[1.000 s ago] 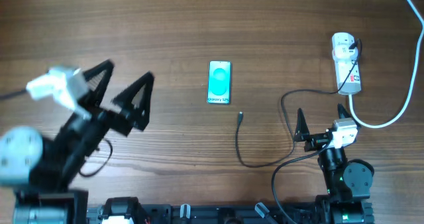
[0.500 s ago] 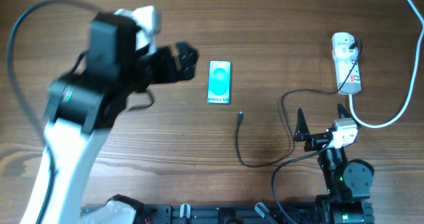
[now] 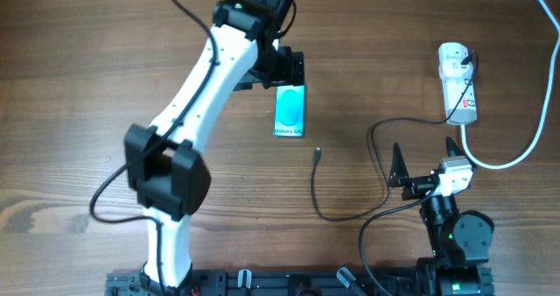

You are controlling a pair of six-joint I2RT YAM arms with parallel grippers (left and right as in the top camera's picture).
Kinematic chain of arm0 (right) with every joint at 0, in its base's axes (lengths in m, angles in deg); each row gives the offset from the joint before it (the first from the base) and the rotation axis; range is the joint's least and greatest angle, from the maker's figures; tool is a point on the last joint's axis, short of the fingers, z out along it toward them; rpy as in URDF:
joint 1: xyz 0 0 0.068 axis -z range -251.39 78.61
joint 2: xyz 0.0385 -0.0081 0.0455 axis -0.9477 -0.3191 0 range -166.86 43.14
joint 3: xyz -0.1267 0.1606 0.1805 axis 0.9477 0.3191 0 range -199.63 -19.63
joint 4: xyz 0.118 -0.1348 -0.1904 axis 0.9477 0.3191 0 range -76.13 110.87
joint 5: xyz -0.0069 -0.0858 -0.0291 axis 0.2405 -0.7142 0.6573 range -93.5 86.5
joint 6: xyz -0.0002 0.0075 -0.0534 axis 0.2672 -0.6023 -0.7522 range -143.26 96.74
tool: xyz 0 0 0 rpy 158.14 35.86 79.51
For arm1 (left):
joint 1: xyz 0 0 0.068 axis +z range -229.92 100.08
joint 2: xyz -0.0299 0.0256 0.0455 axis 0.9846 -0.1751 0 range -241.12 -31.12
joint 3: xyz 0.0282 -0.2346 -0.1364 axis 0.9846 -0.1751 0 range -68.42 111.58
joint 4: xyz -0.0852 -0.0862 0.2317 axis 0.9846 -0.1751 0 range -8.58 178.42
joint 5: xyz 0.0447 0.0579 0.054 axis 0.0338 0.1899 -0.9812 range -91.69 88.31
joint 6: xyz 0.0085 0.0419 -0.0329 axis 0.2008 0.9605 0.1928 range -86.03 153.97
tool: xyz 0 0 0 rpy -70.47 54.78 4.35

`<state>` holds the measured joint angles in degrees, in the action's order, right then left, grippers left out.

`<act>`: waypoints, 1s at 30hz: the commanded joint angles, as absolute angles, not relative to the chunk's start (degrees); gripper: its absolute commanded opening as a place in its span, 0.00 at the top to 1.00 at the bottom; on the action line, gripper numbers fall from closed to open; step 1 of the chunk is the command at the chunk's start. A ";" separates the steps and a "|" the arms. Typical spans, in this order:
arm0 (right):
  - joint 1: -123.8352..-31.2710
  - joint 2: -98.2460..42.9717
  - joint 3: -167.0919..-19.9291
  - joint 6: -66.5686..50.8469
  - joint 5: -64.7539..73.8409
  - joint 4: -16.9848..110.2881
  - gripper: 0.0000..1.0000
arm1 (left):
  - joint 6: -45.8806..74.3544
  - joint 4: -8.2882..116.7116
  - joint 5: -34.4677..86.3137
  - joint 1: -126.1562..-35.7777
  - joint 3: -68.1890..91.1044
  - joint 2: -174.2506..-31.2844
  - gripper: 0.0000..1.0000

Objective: Plug charger to phone and switch on socket
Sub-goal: 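Move the left gripper over the light-blue phone and lower it, then close the left gripper on the phone's top edge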

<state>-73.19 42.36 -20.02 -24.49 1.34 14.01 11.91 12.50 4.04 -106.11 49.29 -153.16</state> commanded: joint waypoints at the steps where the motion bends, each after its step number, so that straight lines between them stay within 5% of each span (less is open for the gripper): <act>1: -73.41 42.71 -19.99 -24.65 0.75 13.88 0.00 | 10.97 13.87 6.82 -106.44 50.63 -155.85 0.00; 30: -73.41 42.71 -19.99 -24.63 0.75 13.86 0.00 | 7.60 20.45 -2.16 -110.57 50.43 -169.20 0.00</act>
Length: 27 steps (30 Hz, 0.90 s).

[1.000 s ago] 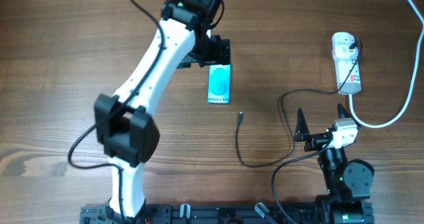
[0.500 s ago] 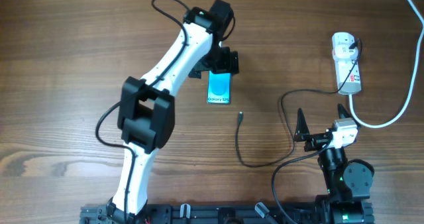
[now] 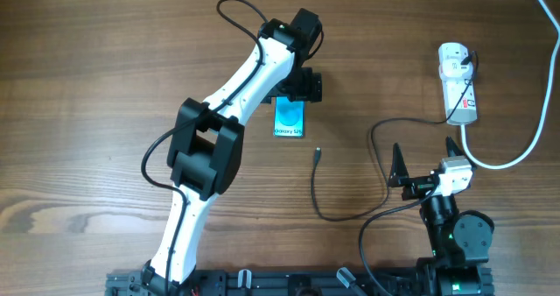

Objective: Plug charger to phone and switch on socket
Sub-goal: 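Close the left gripper on the phone's top edge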

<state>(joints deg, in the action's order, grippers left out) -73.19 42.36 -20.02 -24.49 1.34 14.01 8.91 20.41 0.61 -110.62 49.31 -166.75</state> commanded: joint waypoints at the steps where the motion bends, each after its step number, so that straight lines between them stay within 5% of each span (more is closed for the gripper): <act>1: -73.41 42.71 -19.99 -24.63 0.75 13.88 0.00 | 5.57 20.19 -4.17 -110.62 50.36 -170.14 0.00; 27: -73.41 42.71 -19.97 -24.63 0.75 13.88 0.00 | 5.22 23.12 -3.69 -111.27 49.86 -171.61 0.00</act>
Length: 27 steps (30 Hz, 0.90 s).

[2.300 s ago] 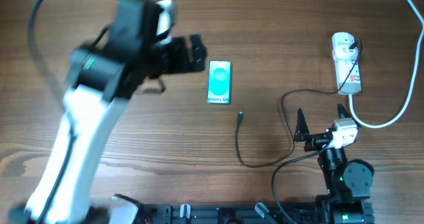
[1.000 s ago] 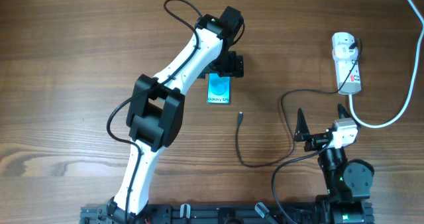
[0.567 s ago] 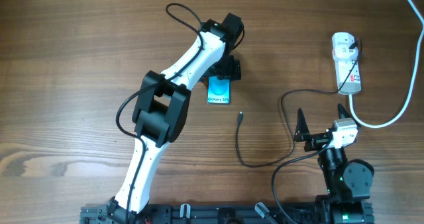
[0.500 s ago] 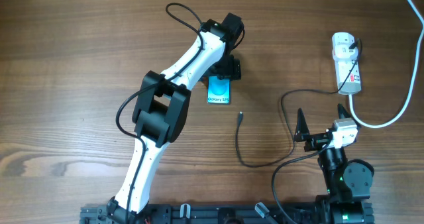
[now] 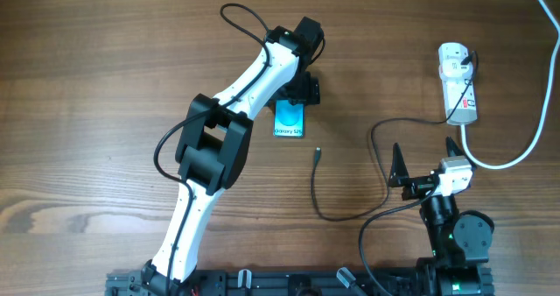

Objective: Plug charger to phone and switch on socket
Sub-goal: 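Close the left gripper on the phone's top edge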

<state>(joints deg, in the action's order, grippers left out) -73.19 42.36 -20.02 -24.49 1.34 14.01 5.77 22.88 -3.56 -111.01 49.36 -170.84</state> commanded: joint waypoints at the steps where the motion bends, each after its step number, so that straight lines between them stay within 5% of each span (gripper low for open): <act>1: -73.41 42.71 -19.99 -24.63 0.75 13.88 0.00 | 5.20 23.14 -3.69 -111.27 49.66 -171.61 0.00; 20: -73.41 42.71 -19.99 -24.63 0.75 13.88 0.00 | 9.79 23.84 0.39 -111.18 46.65 -171.72 0.00; 27: -73.41 42.71 -19.99 -24.60 0.75 13.88 0.00 | 9.77 23.71 0.39 -111.21 46.65 -171.72 0.09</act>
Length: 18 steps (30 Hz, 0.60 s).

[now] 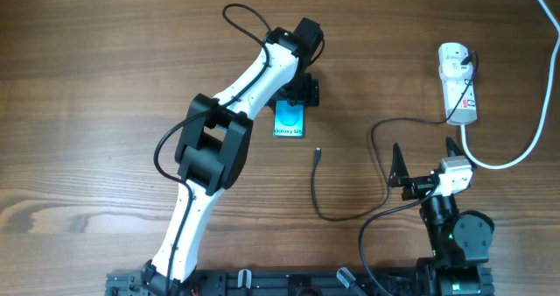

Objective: Plug charger to phone and switch on socket
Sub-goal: 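Close the left gripper on the phone's top edge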

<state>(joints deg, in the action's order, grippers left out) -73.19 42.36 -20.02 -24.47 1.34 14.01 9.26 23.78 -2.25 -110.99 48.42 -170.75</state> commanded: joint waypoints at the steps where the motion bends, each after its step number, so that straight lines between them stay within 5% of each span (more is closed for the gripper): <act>1: -73.41 42.71 -19.99 -24.63 0.75 13.86 0.00 | 9.75 23.71 0.39 -111.21 46.65 -171.72 0.11; 7: -73.41 42.71 -19.99 -24.60 0.75 13.88 0.00 | 9.77 23.32 0.39 -111.21 46.65 -171.72 0.11; 11: -73.41 42.71 -19.99 -24.60 0.75 13.88 0.00 | 9.81 22.33 0.39 -111.21 46.65 -171.72 0.03; 18: -73.41 42.71 -19.99 -24.63 0.75 13.88 0.00 | 11.45 21.81 0.61 -111.21 46.65 -171.72 0.08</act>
